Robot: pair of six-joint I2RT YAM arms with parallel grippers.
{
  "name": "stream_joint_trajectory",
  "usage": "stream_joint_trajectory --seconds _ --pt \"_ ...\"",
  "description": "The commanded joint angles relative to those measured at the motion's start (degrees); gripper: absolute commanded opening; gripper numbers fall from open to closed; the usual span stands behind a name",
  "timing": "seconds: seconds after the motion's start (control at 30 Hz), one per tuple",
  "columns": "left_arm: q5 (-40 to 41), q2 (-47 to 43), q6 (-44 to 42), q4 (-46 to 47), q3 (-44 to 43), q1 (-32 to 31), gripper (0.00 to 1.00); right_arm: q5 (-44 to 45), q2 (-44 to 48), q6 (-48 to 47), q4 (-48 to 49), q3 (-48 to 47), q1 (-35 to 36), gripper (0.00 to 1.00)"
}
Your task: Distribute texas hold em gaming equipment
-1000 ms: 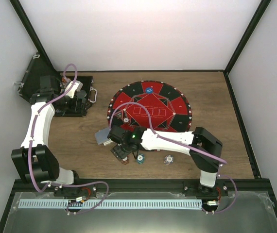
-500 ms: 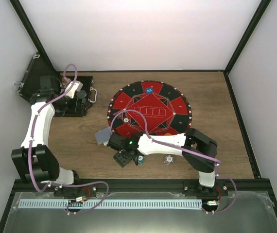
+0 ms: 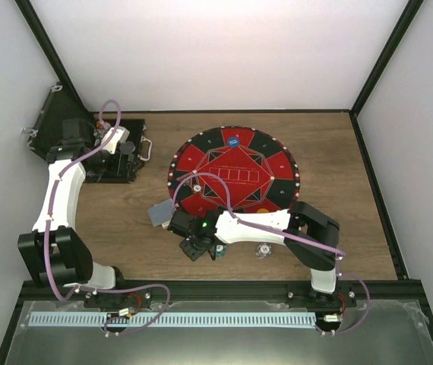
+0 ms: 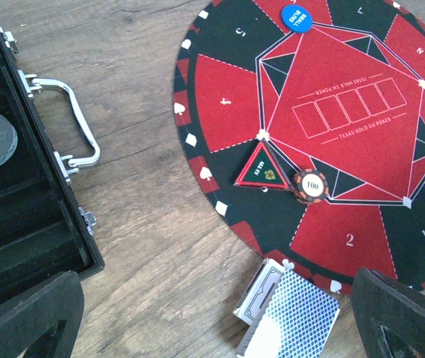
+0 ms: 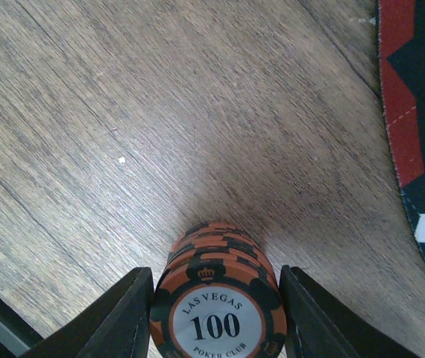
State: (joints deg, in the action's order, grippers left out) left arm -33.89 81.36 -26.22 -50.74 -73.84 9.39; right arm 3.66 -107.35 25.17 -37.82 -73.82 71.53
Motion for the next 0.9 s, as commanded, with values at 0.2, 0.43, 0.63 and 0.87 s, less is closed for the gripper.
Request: stream_joint_trajectory --seconds 0.2,0.43,0.63,0.87 --pt "-0.5 -1.1 -0.8 -0.6 -1.7 0.3 1.0 0.1 -0.8 0.4 0.4 0.5 0.6 0.51" --pt "-0.6 -1.3 -0.9 -0.7 -1.8 0.2 1.0 -0.2 -1.0 0.5 0.6 0.5 0.6 0.52" --pt "-0.6 -1.4 -0.9 -0.7 -1.7 0.3 1.0 -0.2 -1.5 0.5 0.7 1.1 0.6 0.51" --pt "-0.6 -1.5 -1.0 -0.7 -1.7 0.3 1.0 0.3 -0.6 0.8 1.0 0.8 0.6 0.37"
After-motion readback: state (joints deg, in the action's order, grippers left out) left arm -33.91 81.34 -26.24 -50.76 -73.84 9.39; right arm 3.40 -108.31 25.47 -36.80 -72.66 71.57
